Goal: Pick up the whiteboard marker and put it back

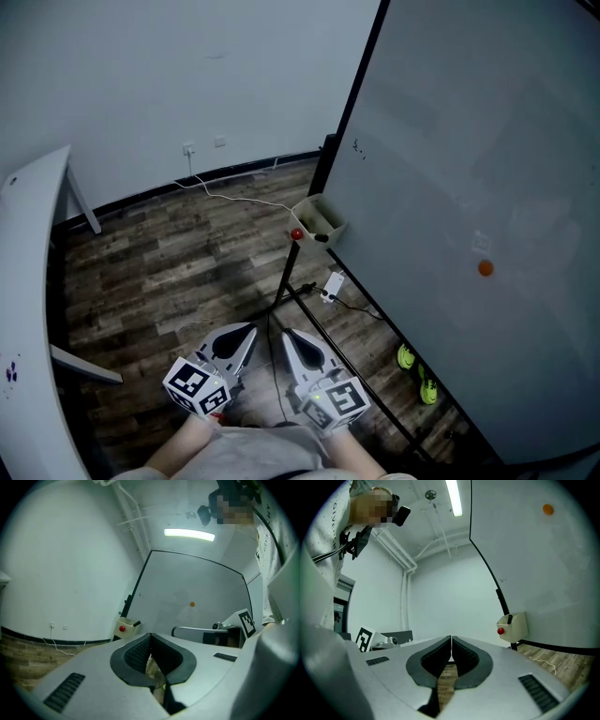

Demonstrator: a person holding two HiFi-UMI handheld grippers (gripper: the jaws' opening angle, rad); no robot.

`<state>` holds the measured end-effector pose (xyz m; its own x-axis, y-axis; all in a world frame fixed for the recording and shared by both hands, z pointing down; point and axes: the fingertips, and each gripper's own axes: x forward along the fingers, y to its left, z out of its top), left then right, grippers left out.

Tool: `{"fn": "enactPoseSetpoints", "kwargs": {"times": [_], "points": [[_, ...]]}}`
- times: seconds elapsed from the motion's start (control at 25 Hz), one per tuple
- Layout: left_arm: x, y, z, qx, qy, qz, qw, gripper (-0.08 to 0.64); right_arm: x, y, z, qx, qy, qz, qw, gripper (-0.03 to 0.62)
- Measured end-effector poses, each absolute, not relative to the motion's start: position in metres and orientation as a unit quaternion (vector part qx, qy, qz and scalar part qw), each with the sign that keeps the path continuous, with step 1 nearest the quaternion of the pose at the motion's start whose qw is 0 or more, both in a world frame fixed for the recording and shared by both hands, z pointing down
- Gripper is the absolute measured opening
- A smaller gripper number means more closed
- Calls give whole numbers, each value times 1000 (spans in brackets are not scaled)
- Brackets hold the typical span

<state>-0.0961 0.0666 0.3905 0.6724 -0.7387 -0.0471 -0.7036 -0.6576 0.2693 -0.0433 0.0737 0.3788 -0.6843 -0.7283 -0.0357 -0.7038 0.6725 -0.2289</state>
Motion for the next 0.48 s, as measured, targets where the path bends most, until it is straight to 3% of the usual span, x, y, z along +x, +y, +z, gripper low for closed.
{"fn": "enactPoseSetpoints", "kwargs": {"times": [0.48], "points": [[-93, 65, 390, 906, -396, -87, 120, 14, -38, 80, 379, -395, 912, -95, 53, 20]]}}
